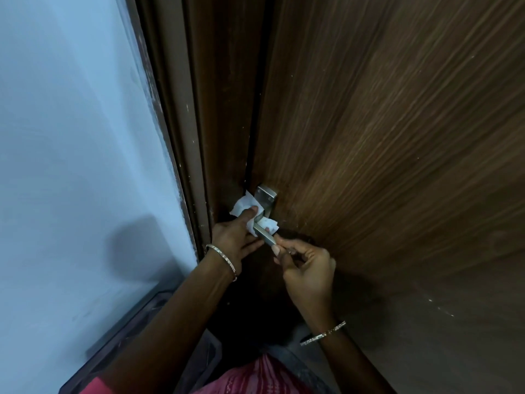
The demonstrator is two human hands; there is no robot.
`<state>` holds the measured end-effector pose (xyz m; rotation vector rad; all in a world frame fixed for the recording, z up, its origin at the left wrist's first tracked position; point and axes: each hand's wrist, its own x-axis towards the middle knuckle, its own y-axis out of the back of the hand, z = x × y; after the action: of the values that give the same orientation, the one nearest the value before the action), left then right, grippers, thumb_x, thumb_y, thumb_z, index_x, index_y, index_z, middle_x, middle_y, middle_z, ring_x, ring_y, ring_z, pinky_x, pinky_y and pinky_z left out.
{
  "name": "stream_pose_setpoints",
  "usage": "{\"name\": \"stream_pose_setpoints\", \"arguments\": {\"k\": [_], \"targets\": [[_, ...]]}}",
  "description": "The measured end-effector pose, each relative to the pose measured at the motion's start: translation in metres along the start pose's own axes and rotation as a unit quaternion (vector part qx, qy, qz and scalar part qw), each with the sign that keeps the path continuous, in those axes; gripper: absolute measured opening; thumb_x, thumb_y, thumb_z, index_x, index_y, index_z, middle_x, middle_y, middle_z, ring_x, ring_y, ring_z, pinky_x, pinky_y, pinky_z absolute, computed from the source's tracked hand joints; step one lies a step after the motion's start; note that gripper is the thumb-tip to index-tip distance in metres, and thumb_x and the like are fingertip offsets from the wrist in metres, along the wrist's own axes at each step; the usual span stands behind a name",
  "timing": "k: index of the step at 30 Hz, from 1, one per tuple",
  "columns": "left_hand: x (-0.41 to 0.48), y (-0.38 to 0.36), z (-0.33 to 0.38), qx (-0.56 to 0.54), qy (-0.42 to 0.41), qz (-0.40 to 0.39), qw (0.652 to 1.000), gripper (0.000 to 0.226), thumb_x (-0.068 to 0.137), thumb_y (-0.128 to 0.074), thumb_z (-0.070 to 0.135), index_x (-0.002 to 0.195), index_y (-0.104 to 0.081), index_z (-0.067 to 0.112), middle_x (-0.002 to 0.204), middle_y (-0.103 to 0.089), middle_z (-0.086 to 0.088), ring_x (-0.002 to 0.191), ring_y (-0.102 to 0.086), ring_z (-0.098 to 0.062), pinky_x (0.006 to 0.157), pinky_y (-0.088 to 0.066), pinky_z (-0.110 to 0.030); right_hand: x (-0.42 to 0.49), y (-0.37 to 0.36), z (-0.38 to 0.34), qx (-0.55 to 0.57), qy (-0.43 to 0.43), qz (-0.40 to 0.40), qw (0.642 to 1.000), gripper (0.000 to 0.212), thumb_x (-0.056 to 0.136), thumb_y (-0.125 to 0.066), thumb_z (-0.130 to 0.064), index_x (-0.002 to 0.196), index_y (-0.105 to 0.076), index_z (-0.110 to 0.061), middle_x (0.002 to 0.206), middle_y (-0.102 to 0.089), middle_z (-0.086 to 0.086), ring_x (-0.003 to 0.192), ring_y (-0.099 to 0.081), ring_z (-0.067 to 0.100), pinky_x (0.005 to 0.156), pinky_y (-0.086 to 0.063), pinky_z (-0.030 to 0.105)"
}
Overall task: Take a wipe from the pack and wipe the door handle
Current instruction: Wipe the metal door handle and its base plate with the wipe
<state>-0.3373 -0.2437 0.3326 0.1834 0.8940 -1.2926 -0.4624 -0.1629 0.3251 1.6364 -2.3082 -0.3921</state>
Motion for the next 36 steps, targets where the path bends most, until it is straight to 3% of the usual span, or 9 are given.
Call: {"name": "stream_pose_setpoints", "arguments": {"k": [3, 9, 12, 14, 20, 24, 30, 32, 36], "targets": [[0.005, -0.003, 0.003, 0.023, 0.003, -0.004, 1.0, 0.037, 0.082, -0.079, 0.028, 0.106, -0.067, 0.003, 0.087, -0.076, -0.013, 0.065, -0.074, -0.018, 0.052, -0.059, -0.027, 0.0, 0.0, -0.001, 0.002, -0.002, 0.001, 1.0, 0.029, 0.085, -0.075, -0.009, 0.096, -0.075, -0.036, 0.089, -0.077, -0.019, 0.083, -0.073, 0.0, 0.082, -0.062, 0.041], [0.009, 0.005, -0.005, 0.015, 0.017, -0.038, 0.999, 0.036, 0.084, -0.076, 0.031, 0.11, -0.07, 0.007, 0.104, -0.076, -0.014, 0.097, -0.072, -0.023, 0.087, -0.058, -0.035, 0.001, 0.001, 0.0, 0.019, 0.005, -0.001, 1.0, 0.025, 0.085, -0.076, -0.008, 0.1, -0.078, -0.028, 0.092, -0.078, -0.016, 0.083, -0.073, -0.001, 0.076, -0.064, 0.033], [0.007, 0.014, -0.012, 0.012, 0.009, -0.039, 0.999, 0.026, 0.08, -0.079, 0.029, 0.096, -0.073, 0.011, 0.092, -0.079, -0.006, 0.087, -0.074, -0.016, 0.079, -0.059, -0.03, 0.001, 0.002, 0.002, 0.022, -0.001, 0.0, 1.0, 0.023, 0.085, -0.076, -0.008, 0.1, -0.078, -0.026, 0.088, -0.078, -0.016, 0.081, -0.074, 0.0, 0.076, -0.064, 0.033], [0.008, 0.019, -0.014, -0.003, 0.012, -0.023, 1.0, 0.032, 0.074, -0.084, 0.025, 0.099, -0.072, 0.008, 0.088, -0.079, -0.007, 0.078, -0.076, -0.015, 0.071, -0.061, -0.029, 0.002, 0.001, 0.003, 0.027, -0.003, 0.002, 1.0, 0.022, 0.085, -0.076, -0.007, 0.1, -0.079, -0.023, 0.087, -0.078, -0.017, 0.081, -0.074, 0.001, 0.076, -0.064, 0.033], [0.014, 0.009, -0.003, 0.026, 0.027, -0.058, 0.998, 0.031, 0.078, -0.081, 0.021, 0.102, -0.07, 0.005, 0.099, -0.077, -0.015, 0.084, -0.075, -0.021, 0.065, -0.06, -0.03, 0.002, 0.002, 0.001, 0.022, 0.002, -0.008, 1.0, 0.029, 0.085, -0.076, -0.009, 0.097, -0.076, -0.036, 0.085, -0.076, -0.022, 0.079, -0.074, 0.001, 0.074, -0.063, 0.029], [0.018, 0.006, 0.002, 0.062, 0.023, -0.08, 0.995, 0.034, 0.082, -0.078, 0.018, 0.111, -0.068, 0.002, 0.107, -0.074, -0.017, 0.098, -0.071, -0.027, 0.083, -0.059, -0.037, 0.002, 0.002, 0.001, 0.027, 0.002, -0.008, 1.0, 0.031, 0.085, -0.075, -0.006, 0.099, -0.075, -0.035, 0.086, -0.077, -0.02, 0.08, -0.074, 0.0, 0.074, -0.063, 0.026], [0.016, -0.007, -0.015, 0.105, -0.039, -0.045, 0.993, 0.013, 0.092, -0.065, 0.016, 0.09, -0.067, 0.004, 0.084, -0.069, -0.01, 0.072, -0.066, -0.019, 0.079, -0.056, -0.033, 0.003, 0.003, 0.003, 0.039, -0.01, -0.021, 0.999, 0.032, 0.086, -0.076, -0.006, 0.099, -0.075, -0.035, 0.086, -0.077, -0.021, 0.08, -0.074, 0.001, 0.074, -0.064, 0.029], [0.017, -0.001, -0.016, 0.085, -0.052, -0.074, 0.992, 0.016, 0.091, -0.067, 0.02, 0.089, -0.071, 0.004, 0.081, -0.075, -0.009, 0.068, -0.072, -0.016, 0.068, -0.059, -0.027, 0.004, 0.004, 0.004, 0.046, -0.008, -0.023, 0.999, 0.031, 0.086, -0.076, -0.007, 0.099, -0.075, -0.035, 0.085, -0.077, -0.021, 0.08, -0.074, 0.0, 0.074, -0.064, 0.029], [0.017, 0.009, -0.016, 0.066, -0.066, -0.106, 0.99, 0.036, 0.093, -0.065, 0.032, 0.102, -0.072, -0.001, 0.093, -0.078, -0.014, 0.079, -0.076, -0.02, 0.066, -0.059, -0.028, 0.005, 0.005, 0.005, 0.053, -0.014, -0.025, 0.998, 0.03, 0.084, -0.078, -0.01, 0.094, -0.076, -0.038, 0.085, -0.078, -0.018, 0.08, -0.075, 0.002, 0.075, -0.064, 0.033]]}}
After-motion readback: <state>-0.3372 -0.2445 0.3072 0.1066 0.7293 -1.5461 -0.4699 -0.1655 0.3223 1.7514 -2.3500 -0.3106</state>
